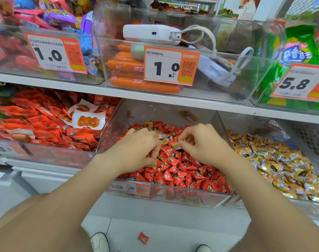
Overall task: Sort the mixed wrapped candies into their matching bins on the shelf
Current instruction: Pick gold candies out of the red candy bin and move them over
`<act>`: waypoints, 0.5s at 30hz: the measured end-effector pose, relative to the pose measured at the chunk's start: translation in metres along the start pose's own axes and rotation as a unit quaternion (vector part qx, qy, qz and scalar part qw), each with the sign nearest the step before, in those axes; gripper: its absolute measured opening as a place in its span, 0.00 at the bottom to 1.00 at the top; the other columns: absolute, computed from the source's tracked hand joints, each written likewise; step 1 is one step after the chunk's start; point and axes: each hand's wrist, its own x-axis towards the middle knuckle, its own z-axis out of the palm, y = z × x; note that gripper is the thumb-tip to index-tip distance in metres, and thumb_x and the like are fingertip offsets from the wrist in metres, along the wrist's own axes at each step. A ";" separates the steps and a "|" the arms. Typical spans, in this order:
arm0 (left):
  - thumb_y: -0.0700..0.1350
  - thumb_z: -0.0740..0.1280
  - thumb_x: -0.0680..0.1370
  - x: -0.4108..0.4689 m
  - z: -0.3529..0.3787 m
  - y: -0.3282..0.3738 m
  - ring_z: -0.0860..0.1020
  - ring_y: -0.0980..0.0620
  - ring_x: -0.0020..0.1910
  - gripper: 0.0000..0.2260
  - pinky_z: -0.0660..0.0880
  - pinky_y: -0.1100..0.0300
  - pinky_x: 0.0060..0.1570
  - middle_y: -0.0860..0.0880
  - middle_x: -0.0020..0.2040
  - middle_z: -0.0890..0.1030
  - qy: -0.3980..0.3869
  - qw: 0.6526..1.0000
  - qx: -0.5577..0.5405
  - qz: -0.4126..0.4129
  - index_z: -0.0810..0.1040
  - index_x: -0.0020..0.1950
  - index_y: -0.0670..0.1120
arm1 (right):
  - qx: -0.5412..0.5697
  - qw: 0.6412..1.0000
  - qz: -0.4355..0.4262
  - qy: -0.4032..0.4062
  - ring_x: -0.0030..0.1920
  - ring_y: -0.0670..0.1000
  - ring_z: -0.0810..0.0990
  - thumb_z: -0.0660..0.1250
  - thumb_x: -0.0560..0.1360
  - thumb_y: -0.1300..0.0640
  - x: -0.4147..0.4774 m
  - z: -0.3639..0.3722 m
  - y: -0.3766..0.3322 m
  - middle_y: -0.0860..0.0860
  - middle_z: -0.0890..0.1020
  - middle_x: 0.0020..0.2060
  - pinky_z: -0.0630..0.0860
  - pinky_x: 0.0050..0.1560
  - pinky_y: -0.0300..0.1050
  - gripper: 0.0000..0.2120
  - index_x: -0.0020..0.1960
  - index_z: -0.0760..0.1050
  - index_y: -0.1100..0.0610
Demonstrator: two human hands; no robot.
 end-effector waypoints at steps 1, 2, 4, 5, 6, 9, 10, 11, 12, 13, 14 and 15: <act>0.61 0.78 0.71 0.000 -0.002 0.000 0.70 0.58 0.53 0.13 0.67 0.50 0.61 0.60 0.50 0.74 -0.014 1.000 0.003 -0.002 0.78 0.46 0.57 | -0.003 1.000 -0.005 -0.004 0.41 0.42 0.81 0.71 0.79 0.53 0.000 0.000 0.000 0.42 0.85 0.39 0.80 0.51 0.44 0.06 0.46 0.86 0.50; 0.62 0.79 0.70 -0.001 -0.003 0.000 0.72 0.58 0.54 0.15 0.67 0.50 0.61 0.60 0.51 0.75 -0.035 0.999 0.008 -0.003 0.80 0.49 0.58 | -0.004 1.000 -0.003 -0.009 0.41 0.43 0.82 0.71 0.79 0.53 0.000 0.001 0.000 0.42 0.85 0.39 0.81 0.52 0.45 0.05 0.46 0.85 0.49; 0.64 0.79 0.68 -0.001 -0.004 0.002 0.73 0.57 0.56 0.19 0.67 0.51 0.60 0.59 0.53 0.74 -0.060 0.998 0.031 -0.001 0.82 0.54 0.60 | 0.005 1.000 0.003 -0.009 0.39 0.42 0.81 0.70 0.79 0.55 0.000 -0.001 0.000 0.43 0.84 0.37 0.80 0.48 0.46 0.05 0.46 0.83 0.48; 0.64 0.79 0.68 -0.001 -0.004 0.003 0.73 0.56 0.56 0.19 0.67 0.51 0.59 0.59 0.54 0.73 -0.060 0.997 0.042 0.000 0.82 0.55 0.60 | 0.009 1.000 0.005 -0.002 0.38 0.42 0.80 0.69 0.79 0.55 0.000 -0.001 0.001 0.44 0.83 0.37 0.77 0.46 0.45 0.05 0.46 0.81 0.48; 0.63 0.79 0.69 -0.001 -0.004 0.003 0.74 0.56 0.56 0.18 0.67 0.51 0.60 0.58 0.54 0.73 -0.056 0.997 0.049 0.000 0.82 0.56 0.60 | 0.018 1.000 0.009 0.003 0.37 0.41 0.79 0.69 0.79 0.57 -0.001 -0.003 0.000 0.44 0.83 0.38 0.74 0.44 0.43 0.05 0.47 0.80 0.48; 0.60 0.73 0.76 0.000 -0.001 0.004 0.75 0.53 0.56 0.11 0.69 0.49 0.61 0.57 0.54 0.73 -0.037 0.997 0.069 -0.002 0.81 0.55 0.58 | 0.081 0.996 0.020 0.010 0.33 0.37 0.77 0.66 0.78 0.62 -0.002 -0.008 -0.003 0.46 0.85 0.45 0.68 0.35 0.34 0.08 0.49 0.78 0.50; 0.57 0.69 0.78 -0.001 -0.001 0.004 0.75 0.52 0.55 0.07 0.70 0.48 0.61 0.56 0.52 0.73 -0.028 0.997 0.065 -0.005 0.80 0.54 0.57 | 0.106 0.994 0.025 0.012 0.32 0.38 0.77 0.64 0.78 0.64 -0.002 -0.010 -0.005 0.46 0.86 0.45 0.69 0.33 0.32 0.10 0.50 0.78 0.50; 0.55 0.66 0.79 -0.002 -0.001 0.005 0.74 0.51 0.53 0.05 0.71 0.47 0.60 0.56 0.51 0.72 -0.015 0.998 0.054 -0.007 0.77 0.52 0.56 | 0.125 0.992 0.032 0.015 0.30 0.41 0.77 0.62 0.79 0.65 -0.002 -0.011 -0.006 0.47 0.85 0.42 0.69 0.31 0.32 0.12 0.51 0.79 0.49; 0.53 0.63 0.80 -0.002 -0.001 0.006 0.72 0.50 0.51 0.03 0.71 0.47 0.59 0.55 0.49 0.71 -0.002 0.999 0.042 -0.007 0.74 0.50 0.54 | 0.133 0.990 0.044 0.018 0.27 0.44 0.75 0.60 0.80 0.65 -0.002 -0.012 -0.006 0.47 0.84 0.38 0.69 0.29 0.33 0.15 0.50 0.80 0.49; 0.51 0.61 0.81 -0.003 -0.001 0.006 0.71 0.49 0.50 0.03 0.71 0.47 0.57 0.54 0.48 0.70 0.007 0.999 0.034 -0.007 0.70 0.50 0.53 | 0.132 0.989 0.060 0.022 0.25 0.45 0.72 0.58 0.80 0.65 -0.003 -0.013 -0.007 0.48 0.82 0.32 0.67 0.27 0.34 0.17 0.47 0.82 0.50; 0.51 0.59 0.82 -0.003 -0.002 0.007 0.69 0.49 0.49 0.03 0.71 0.47 0.57 0.54 0.48 0.70 0.014 0.999 0.031 -0.005 0.67 0.51 0.53 | 0.128 0.988 0.078 0.026 0.22 0.45 0.68 0.56 0.81 0.65 -0.002 -0.013 -0.005 0.48 0.78 0.26 0.66 0.25 0.35 0.19 0.44 0.82 0.50; 0.50 0.58 0.83 -0.002 -0.001 0.005 0.69 0.49 0.50 0.03 0.71 0.47 0.57 0.54 0.49 0.71 0.019 0.999 0.032 -0.002 0.66 0.52 0.52 | 0.124 0.987 0.094 0.032 0.22 0.45 0.67 0.56 0.81 0.63 -0.002 -0.012 -0.003 0.46 0.75 0.23 0.65 0.25 0.36 0.19 0.41 0.82 0.52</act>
